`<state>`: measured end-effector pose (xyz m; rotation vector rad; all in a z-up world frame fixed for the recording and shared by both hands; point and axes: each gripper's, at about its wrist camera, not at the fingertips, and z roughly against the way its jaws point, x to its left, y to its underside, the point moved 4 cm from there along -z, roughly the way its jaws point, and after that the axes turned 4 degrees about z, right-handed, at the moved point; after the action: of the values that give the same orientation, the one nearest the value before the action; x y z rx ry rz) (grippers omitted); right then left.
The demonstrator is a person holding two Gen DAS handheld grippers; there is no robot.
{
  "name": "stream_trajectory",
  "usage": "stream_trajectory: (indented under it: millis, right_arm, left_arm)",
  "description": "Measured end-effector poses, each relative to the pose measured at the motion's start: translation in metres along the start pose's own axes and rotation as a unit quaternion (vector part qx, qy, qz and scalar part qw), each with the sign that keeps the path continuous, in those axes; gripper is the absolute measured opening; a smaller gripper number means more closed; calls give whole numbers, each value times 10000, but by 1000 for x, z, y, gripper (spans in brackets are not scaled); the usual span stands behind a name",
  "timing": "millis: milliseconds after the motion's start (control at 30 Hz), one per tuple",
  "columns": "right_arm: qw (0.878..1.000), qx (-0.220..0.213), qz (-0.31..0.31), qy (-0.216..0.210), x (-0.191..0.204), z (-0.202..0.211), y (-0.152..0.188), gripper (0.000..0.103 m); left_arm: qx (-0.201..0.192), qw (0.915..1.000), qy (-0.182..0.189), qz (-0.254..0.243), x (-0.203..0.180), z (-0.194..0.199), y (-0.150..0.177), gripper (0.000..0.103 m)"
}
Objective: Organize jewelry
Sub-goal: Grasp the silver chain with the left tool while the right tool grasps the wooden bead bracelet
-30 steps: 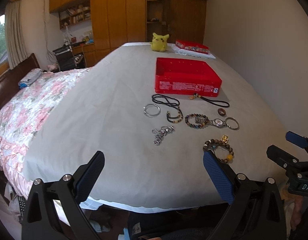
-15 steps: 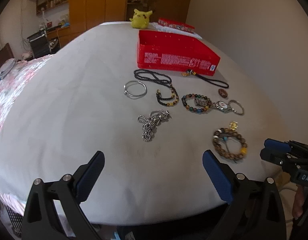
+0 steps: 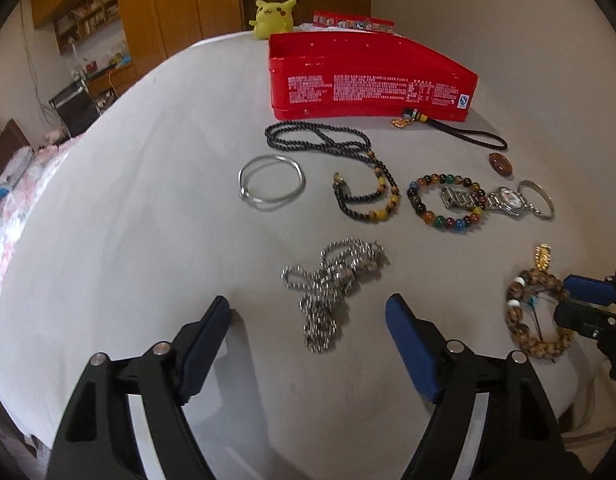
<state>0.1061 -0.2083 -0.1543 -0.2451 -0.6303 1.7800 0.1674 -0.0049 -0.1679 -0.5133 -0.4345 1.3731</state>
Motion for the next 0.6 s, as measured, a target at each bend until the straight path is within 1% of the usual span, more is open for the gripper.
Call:
stream_trajectory:
  millis: [33,100,133,167,200,233,267,300,433,600]
  right_arm:
    - [9999,-7,90,53,2,-2,-1,37]
    - [9995,-13,256,174,6,-5,-3,33]
    - [9991,-11,350,237,8,-5,-2,26]
    - [9989,-5,399,243,9,-6,-3,13]
    - [9988,10,435,235,9,-6,-3,10]
    - [9988,17,452,188,9,-6,-2,10]
    - [9988,10,461,169,9,-5,-2,10]
    - [9989,1,444,116,9,-2,-1,10]
    - [9989,-134,446,-76,16,9,-5,10]
    - [9976,-411,471,-287,22,33,-17,10]
  left_arm:
    - [-8,10000,1,-2,0,-1,-1,80]
    - [-9,10000,41,15,0,-2,-3,72]
    - [-11,10000,66,4,-1,-2,-4,68]
    - [-11,10000,92,-18,-2,-2,-5,57]
    - [-7,9999,111,-16,-3,0,-5,44]
    - [-1,9999,127,-17,-4,0,-6,36]
    - [8,9999,154,-19,-6,0,-6,20]
    - [41,9998,184,4,-6,1,-6,14]
    - [78,9994,328,109,-3,7,-5,11]
    - [-99,9990,407,161,-1,27,-10,11]
